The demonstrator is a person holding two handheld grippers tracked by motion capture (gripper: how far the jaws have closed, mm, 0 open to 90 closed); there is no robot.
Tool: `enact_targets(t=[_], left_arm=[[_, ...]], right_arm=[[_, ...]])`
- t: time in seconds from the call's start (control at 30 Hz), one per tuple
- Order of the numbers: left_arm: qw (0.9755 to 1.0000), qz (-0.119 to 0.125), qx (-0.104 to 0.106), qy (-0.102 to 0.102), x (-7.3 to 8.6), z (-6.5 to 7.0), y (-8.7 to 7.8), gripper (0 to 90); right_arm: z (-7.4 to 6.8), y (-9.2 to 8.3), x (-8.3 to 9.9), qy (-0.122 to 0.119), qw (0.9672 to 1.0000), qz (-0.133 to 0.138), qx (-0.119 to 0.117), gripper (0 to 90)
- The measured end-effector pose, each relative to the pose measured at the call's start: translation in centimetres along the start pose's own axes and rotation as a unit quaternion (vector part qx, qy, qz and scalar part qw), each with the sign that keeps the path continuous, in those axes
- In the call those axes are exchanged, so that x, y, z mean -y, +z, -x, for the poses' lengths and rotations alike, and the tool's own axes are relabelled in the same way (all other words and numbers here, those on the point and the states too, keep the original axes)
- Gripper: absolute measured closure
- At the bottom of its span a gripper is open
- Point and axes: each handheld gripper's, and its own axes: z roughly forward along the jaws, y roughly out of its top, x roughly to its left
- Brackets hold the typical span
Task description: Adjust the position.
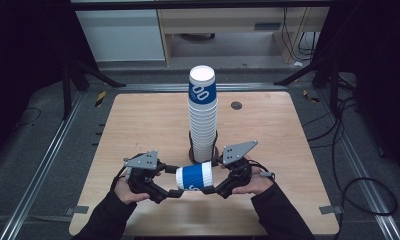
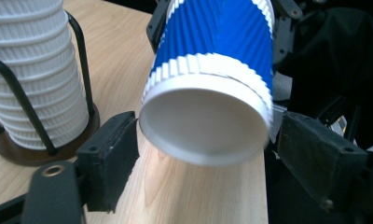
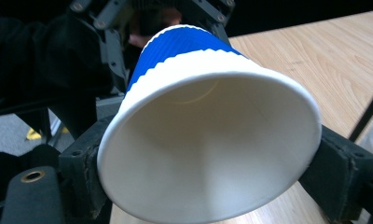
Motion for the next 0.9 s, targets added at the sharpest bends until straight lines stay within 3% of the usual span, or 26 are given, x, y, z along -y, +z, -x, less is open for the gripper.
enact_targets(t=[0.17,0.53,0.9], left_arm=[[0.9995,-0.027,-0.015,0.001,0.2,-0.2,0.3,17.6],[0.9975,-0.068,-0.016,0.007,0.5,-0.2,1.2,16.2],[0.9935,-0.11,-0.023,0.019,0.8,0.0,2.3,18.0]], right_arm=[[0.2,-0.1,-0.6,-0.009,0.9994,-0.032,0.006,14.8],[0.5,1.6,-1.7,-0.031,0.9945,-0.1,0.0,14.8],[0.2,4.0,-1.6,-0.04,0.9903,-0.133,-0.012,14.8]])
